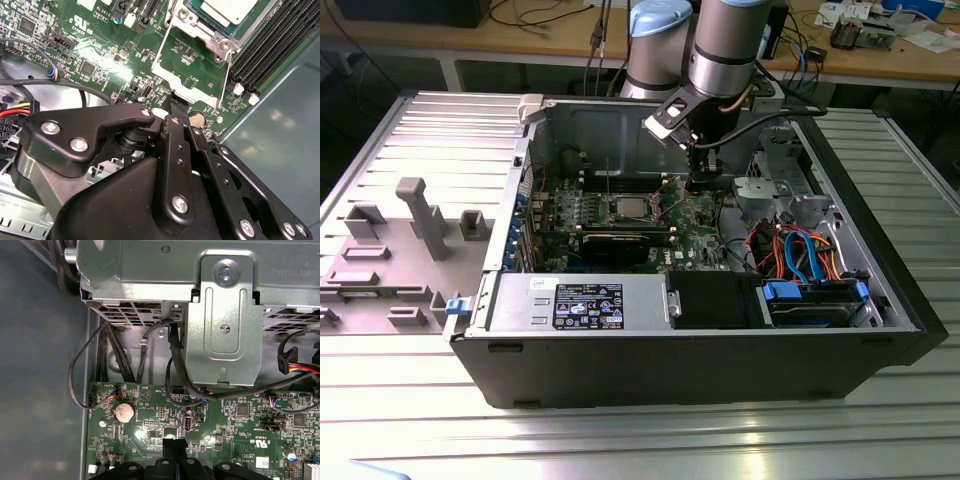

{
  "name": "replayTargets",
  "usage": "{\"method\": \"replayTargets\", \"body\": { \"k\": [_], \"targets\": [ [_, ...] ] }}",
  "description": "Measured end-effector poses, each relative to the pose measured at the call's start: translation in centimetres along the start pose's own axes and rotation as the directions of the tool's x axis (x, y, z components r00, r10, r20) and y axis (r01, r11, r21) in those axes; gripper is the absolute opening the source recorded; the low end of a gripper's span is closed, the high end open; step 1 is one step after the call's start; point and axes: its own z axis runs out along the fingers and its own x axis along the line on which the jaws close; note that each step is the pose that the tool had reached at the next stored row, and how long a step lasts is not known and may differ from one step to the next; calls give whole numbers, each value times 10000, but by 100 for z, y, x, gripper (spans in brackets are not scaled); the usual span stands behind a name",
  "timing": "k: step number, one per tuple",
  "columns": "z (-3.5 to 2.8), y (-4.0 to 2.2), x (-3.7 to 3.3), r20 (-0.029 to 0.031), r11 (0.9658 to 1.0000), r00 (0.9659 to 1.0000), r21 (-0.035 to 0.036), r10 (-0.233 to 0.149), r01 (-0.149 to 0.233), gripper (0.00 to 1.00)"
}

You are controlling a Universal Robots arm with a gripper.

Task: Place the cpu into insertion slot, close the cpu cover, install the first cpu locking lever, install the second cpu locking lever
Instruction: 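Close the cpu cover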

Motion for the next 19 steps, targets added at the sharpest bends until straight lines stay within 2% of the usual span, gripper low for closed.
{"method": "replayTargets", "body": {
  "k": [19],
  "targets": [
    [0,-52,2,0,10000,10000,0,2,-2,11]
  ]
}}
